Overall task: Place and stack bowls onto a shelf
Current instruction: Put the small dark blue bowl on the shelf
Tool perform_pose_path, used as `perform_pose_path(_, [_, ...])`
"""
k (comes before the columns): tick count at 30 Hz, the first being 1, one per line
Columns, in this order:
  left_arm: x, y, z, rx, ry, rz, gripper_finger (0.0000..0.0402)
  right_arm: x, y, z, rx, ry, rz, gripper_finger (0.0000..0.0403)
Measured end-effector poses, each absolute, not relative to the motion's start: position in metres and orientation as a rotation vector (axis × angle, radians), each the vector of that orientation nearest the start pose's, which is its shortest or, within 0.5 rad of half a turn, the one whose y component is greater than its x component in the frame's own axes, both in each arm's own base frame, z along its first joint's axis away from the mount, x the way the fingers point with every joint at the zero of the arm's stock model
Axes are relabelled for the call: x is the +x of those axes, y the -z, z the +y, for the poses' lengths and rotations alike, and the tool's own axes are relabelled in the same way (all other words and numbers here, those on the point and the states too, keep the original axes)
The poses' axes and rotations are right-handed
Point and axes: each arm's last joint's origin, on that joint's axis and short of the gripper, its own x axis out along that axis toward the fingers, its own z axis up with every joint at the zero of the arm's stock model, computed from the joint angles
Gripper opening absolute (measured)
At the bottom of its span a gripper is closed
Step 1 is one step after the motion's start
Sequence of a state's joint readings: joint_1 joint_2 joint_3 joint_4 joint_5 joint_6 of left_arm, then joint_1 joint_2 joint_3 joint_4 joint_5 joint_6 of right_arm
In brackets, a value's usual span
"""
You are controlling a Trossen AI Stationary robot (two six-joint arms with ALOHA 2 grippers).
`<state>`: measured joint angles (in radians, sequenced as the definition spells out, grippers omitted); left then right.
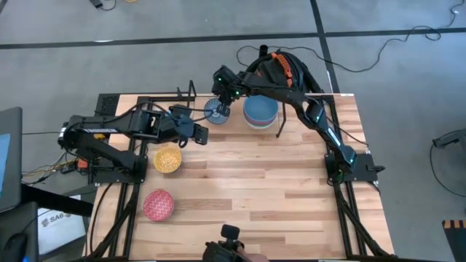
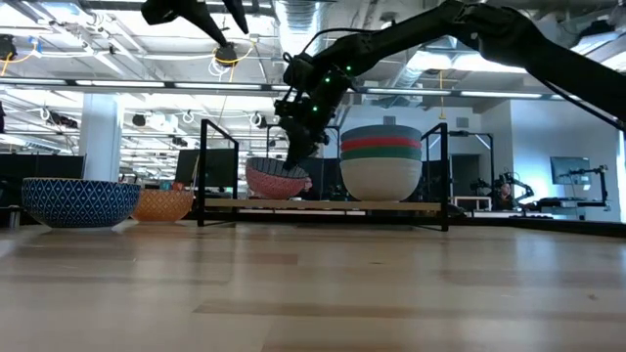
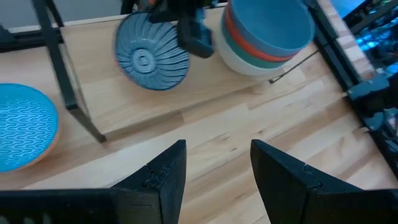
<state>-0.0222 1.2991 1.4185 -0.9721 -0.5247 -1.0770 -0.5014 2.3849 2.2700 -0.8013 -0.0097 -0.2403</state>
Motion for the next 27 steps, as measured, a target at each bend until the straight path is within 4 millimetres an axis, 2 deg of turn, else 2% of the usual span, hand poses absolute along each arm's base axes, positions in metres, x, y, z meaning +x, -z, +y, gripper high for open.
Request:
perform_pose_path(6, [0.245,-0.375,0.017,-0.76,-0.861,0.513,0.0163,0.453,-0.239,-0.252,0.028,0.354,0.964,0.0041])
perform_pose_path(16, [0.245,-0.375,0.023,-0.752,-0.877,0.512,0.0163,0.453,-0.238,-0.253,0.031,0.355,0.967,0.0083])
perform_pose_path(27, [0.242,-0.372,0.02,-0.759,-0.874,0.565,0.0163,0.452,-0.24,-0.258,0.038,0.366,0.945,0.0161])
